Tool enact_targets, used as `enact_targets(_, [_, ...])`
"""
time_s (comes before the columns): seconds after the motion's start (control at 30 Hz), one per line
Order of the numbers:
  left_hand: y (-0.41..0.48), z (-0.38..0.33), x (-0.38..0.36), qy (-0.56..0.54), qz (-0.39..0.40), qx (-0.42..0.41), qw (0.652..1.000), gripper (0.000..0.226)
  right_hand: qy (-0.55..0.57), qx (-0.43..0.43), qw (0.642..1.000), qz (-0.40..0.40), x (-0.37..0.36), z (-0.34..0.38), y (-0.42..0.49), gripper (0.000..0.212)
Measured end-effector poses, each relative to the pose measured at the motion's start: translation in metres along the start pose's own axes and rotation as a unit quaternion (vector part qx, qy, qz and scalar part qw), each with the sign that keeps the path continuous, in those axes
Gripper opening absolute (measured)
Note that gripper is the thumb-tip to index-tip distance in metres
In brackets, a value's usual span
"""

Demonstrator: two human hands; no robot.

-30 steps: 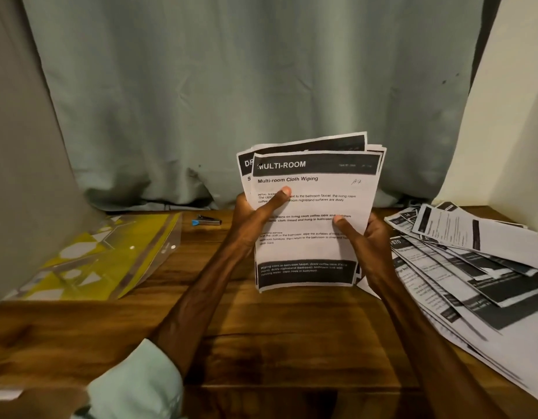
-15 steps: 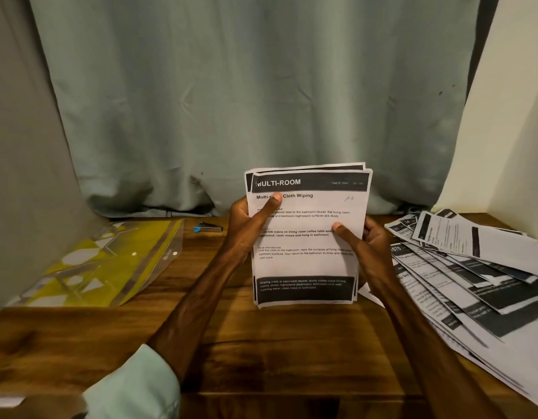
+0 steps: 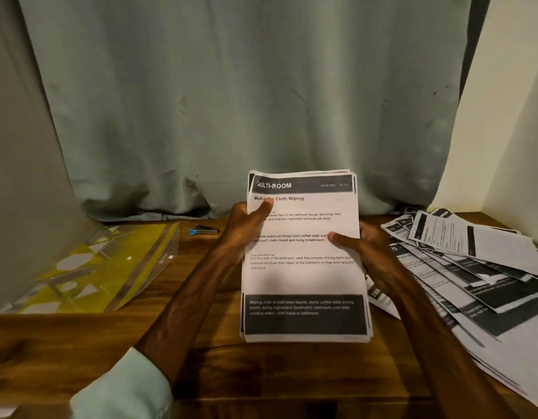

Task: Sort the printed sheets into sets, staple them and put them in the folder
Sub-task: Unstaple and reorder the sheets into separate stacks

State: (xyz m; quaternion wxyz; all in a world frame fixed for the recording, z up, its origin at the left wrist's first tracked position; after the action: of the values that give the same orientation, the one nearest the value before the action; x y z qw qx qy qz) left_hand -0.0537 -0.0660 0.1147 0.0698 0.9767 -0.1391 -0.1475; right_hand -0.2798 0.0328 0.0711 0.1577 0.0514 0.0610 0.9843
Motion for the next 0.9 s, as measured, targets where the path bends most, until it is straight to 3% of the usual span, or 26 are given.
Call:
enact_targets(0.1, [0.0,0.034,0.006,0.001,0.025,0.086,0.996,0.022,0.016,-0.047,0.998,0.046,-0.001,-0.025,-0.004,0.038])
enact_targets(0.2, [-0.006,0.075,0.021,0.049,0.033,0.118,0.991,0.028,0.015,-0.091,0.994,0.064,-0.006,-0.069,-0.014,0.037])
enact_targets(0.37, [-0.021,0.124,0.055,0.078,0.001,0.111,0.991,0.032,-0.049,-0.096,0.994,-0.012,0.001,-0.115,-0.023,0.037])
enact_targets(0.53, [-0.028,0.137,0.075,0.068,-0.019,0.102,0.992,0.029,-0.055,-0.079,0.995,-0.021,-0.002,-0.111,-0.024,0.034])
enact_targets(0.77, [-0.028,0.132,0.087,0.133,0.047,0.102,0.985,0.011,-0.081,-0.084,0.992,-0.046,0.006,-0.113,-0.027,0.022])
enact_targets(0.9, [-0.026,0.129,0.106,0.158,0.073,0.118,0.978,0.015,-0.064,-0.074,0.994,-0.046,0.006,-0.112,-0.028,0.016])
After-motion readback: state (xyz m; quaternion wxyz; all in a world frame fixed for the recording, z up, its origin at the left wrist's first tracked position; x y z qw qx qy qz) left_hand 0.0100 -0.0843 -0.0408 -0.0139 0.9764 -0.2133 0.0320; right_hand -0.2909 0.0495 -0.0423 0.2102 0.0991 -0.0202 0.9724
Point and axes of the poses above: each hand's wrist, its own y-axis towards the middle knuckle, its own x-axis out of the back of the hand, z = x × y, the point moved 10 cm from there along y, towards the middle knuckle, and after that the axes turned 11 degrees about -y, right-handed, at the moved point
